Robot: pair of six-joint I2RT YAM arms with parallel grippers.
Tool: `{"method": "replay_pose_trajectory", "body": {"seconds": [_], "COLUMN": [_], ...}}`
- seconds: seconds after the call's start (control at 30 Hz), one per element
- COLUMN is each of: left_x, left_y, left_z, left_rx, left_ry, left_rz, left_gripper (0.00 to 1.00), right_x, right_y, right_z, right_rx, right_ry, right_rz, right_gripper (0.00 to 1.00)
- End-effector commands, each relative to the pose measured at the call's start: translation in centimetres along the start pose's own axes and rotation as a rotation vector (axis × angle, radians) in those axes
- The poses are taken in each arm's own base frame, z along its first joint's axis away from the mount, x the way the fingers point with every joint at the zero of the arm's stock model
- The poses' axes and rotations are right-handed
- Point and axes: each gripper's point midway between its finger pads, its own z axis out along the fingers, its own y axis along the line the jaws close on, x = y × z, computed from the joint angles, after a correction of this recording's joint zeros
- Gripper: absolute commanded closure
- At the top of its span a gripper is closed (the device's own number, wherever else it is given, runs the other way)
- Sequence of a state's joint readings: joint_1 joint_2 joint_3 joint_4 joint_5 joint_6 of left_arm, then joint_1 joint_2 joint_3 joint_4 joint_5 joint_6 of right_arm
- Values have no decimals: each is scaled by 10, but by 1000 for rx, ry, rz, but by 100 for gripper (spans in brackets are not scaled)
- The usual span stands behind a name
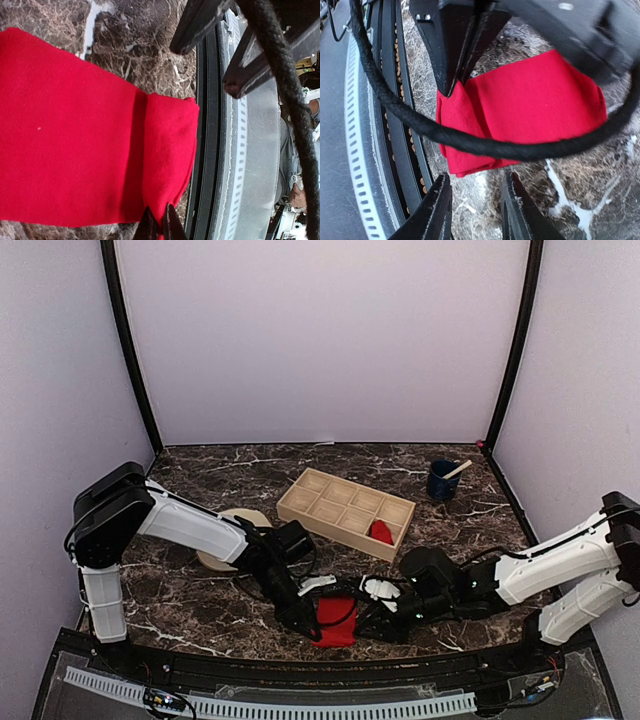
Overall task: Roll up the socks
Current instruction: Roll the sock at the center of the board.
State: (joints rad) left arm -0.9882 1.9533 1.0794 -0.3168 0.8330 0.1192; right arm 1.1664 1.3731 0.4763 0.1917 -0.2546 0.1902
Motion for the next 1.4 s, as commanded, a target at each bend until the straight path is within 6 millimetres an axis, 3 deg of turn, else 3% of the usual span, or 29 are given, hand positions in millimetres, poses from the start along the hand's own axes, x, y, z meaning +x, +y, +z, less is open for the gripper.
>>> {"method": "replay_pose_trajectory", "body": {"seconds": [0.0,1.07,1.2,1.37], "left_x": [8,10,10,11], "left_y": [-1,-1,-1,1], "left_z": [0,2,2,3], "left_rx": [29,64,62,57], "left_ry": [33,42,42,43], "left_rz": [-35,-52,-52,-58], "left_gripper": [100,100,100,100], "right_x": [-12,3,6,8], "right_y": [5,21,19,19], "right_z": [9,44,43,43], "right_rx": [20,32,37,36], "right_ry": [-7,115,123,128], "right_rz": [-80,-227,-226,-223], "right_gripper": [68,64,69,87]}}
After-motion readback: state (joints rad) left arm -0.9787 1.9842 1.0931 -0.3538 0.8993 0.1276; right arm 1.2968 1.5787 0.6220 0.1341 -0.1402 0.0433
